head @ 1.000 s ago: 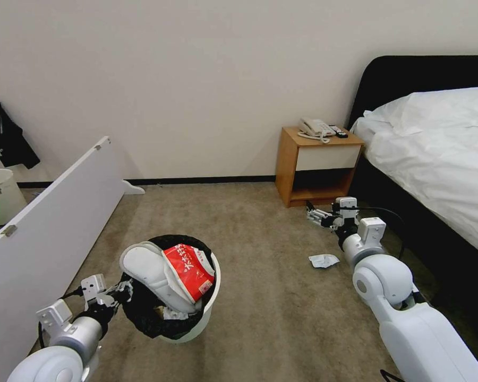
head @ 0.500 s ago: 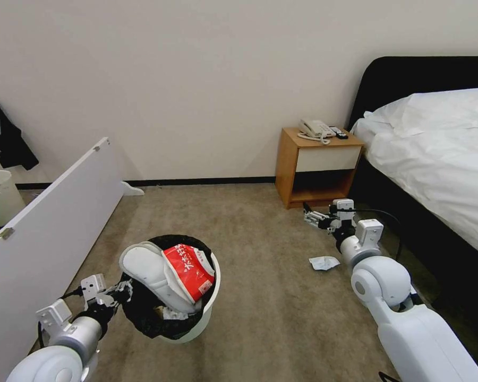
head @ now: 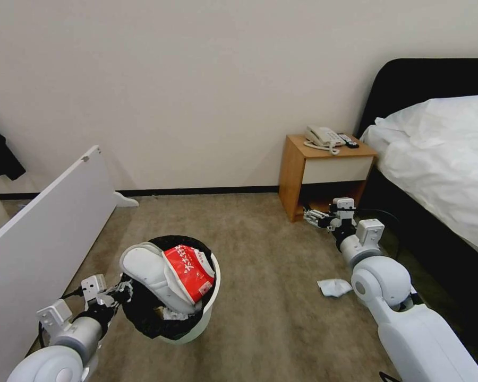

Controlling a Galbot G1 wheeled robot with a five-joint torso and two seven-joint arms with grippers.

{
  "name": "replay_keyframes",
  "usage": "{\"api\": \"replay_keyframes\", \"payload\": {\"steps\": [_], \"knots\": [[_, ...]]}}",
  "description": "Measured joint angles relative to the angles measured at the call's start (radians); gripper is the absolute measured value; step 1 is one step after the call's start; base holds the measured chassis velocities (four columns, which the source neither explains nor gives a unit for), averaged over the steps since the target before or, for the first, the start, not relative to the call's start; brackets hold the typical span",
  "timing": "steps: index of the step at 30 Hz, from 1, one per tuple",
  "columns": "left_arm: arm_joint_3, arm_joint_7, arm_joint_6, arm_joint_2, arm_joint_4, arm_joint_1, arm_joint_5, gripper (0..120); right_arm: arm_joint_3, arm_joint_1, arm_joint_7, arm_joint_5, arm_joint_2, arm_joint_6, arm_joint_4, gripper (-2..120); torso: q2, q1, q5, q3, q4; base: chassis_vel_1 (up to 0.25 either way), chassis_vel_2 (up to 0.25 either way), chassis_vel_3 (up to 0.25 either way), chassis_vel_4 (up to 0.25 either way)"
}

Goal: Pick up the trash bin, then pick up the garbage from the floor and place it into the trash bin.

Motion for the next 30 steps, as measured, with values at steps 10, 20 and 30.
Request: {"api": "replay_keyframes", "payload": {"steps": [10, 20, 30], "knots": [[-0.003, 0.000, 0.000, -0.003, -0.004, 0.005, 0.002, 4, 0.016, -0.004, -0.034, -0.005, -0.004, 0.021, 0.004, 100, 0.000, 0.000, 0.0000, 0.000, 0.0000, -0.111, 0.098, 0.112, -0.098], [0.000, 0.000, 0.000, -0.006, -0.009, 0.009, 0.005, 4, 0.021, -0.016, -0.038, -0.009, -0.006, 0.032, 0.008, 100, 0.000, 0.000, 0.0002, 0.000, 0.0001, 0.021, -0.023, -0.021, 0.016], [-0.006, 0.000, 0.000, -0.002, -0.016, 0.014, 0.004, 4, 0.036, -0.050, -0.003, -0.025, -0.037, -0.041, 0.003, 100, 0.000, 0.000, 0.0003, 0.000, 0.0000, 0.000, 0.000, 0.000, 0.000]]}}
